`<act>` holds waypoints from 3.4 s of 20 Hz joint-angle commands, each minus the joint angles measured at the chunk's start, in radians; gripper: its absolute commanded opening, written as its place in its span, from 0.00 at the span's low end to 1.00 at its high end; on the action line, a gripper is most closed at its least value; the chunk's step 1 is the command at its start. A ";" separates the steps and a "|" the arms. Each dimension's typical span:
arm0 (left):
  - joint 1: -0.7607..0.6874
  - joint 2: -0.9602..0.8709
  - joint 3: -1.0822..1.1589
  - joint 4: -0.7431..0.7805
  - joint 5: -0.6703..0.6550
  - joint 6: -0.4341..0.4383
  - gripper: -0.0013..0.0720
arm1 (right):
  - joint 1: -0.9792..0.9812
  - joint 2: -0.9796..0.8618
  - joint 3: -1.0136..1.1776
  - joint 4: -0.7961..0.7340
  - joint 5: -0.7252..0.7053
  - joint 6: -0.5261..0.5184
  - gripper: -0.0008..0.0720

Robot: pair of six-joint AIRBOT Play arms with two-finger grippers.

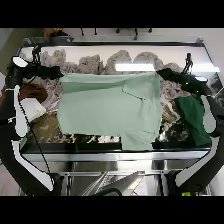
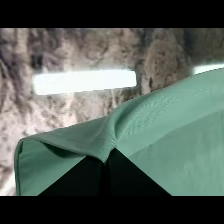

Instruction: Fold the shirts.

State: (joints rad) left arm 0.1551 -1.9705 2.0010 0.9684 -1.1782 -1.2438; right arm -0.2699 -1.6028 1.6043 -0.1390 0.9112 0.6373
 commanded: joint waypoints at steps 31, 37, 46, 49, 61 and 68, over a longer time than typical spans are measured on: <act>0.082 0.064 -0.238 0.199 -0.475 -0.118 0.83 | -0.220 0.553 -0.526 -0.576 0.284 0.337 0.41; 0.105 0.257 -0.788 0.144 -0.222 0.051 0.83 | -0.283 0.822 -0.893 -0.654 0.336 0.495 0.71; 0.056 0.264 -0.903 0.116 -0.150 0.091 0.04 | -0.205 0.892 -1.223 -0.643 0.319 0.500 0.71; 0.058 0.283 -0.904 0.112 -0.154 0.092 0.04 | -0.103 0.882 -1.272 -0.610 0.206 0.501 0.70; 0.172 0.405 -0.919 0.113 -0.230 0.070 0.04 | 0.000 0.795 -1.240 -0.370 0.215 0.343 0.04; 0.259 0.558 -1.125 0.114 -0.264 0.064 0.04 | -0.227 1.055 -1.238 -0.713 0.367 0.582 0.04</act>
State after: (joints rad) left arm 0.3885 -1.4616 0.9432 1.0813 -1.4128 -1.1748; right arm -0.4091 -0.6388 0.3645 -0.7593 1.1946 1.1606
